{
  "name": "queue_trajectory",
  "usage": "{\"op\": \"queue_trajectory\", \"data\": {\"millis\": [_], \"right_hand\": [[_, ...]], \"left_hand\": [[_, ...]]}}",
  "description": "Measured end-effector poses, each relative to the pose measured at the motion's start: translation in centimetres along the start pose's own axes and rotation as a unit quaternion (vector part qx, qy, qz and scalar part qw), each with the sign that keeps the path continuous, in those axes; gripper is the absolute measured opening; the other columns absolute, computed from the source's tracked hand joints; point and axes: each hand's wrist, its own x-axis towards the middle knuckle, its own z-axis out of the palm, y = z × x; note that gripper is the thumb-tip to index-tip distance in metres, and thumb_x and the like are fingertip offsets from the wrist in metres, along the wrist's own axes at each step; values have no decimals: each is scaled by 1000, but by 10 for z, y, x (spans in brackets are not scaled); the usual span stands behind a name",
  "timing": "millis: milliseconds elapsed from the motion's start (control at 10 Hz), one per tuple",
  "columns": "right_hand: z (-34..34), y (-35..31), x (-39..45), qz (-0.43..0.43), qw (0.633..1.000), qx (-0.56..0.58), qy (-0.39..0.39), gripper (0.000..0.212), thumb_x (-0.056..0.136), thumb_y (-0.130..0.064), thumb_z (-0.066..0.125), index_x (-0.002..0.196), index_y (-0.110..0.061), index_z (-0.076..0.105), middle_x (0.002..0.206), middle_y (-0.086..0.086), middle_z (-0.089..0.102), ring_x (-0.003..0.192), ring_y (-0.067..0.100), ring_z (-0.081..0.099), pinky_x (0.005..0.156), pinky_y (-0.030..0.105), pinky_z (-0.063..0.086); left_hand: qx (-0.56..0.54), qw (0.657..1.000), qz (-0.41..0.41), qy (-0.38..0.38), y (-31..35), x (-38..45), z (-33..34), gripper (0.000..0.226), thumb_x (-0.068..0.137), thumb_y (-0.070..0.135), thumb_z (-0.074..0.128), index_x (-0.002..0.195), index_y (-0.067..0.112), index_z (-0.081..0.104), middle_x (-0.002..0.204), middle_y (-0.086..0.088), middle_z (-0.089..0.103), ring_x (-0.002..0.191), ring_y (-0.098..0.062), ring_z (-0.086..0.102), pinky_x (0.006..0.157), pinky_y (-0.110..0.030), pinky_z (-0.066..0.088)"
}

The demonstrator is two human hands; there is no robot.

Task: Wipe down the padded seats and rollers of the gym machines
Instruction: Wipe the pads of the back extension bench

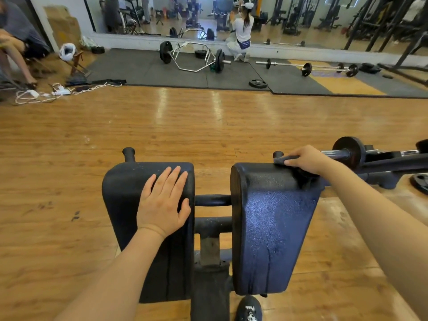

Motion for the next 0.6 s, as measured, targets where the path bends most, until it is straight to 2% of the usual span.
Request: {"op": "queue_trajectory", "data": {"millis": [100,200,300,400,500,600], "right_hand": [[0,17,-13,34,997,50,49,21,91,-18,59,107,-7,67,106,15,66,102,27,57,81,35,40],[10,18,-33,36,989,56,130,25,93,-16,53,105,3,64,104,23,64,102,37,56,77,37,40],[27,14,-60,29,966,99,237,24,92,-10,53,112,-2,64,112,16,64,109,30,54,81,24,33],[59,13,-85,-11,931,144,336,26,88,4,54,111,-1,64,118,13,63,115,26,54,91,5,28],[89,15,-96,-38,904,124,408,31,83,13,52,110,3,62,121,17,60,118,28,51,100,6,22],[91,2,-95,-43,893,139,425,30,83,14,51,110,5,62,121,18,60,119,34,51,100,14,24]], "left_hand": [[-4,1000,0,-1,0,0,0,57,83,33,39,132,7,50,136,-14,52,129,-26,38,109,-44,24],[-5,1000,1,0,0,0,0,57,83,33,39,132,7,49,135,-14,52,128,-27,41,108,-45,25],[-7,1000,2,2,0,-1,1,56,84,33,38,133,7,49,136,-14,52,128,-28,42,108,-45,25],[-8,1000,2,4,1,-1,0,56,84,33,38,132,6,50,135,-15,52,127,-29,43,108,-45,25],[-8,1000,1,2,1,-1,-1,57,84,33,37,131,5,50,135,-16,53,127,-30,44,108,-45,24],[-12,1000,-3,1,1,-1,-2,57,85,33,36,131,5,50,135,-16,53,127,-30,44,108,-45,24]]}}
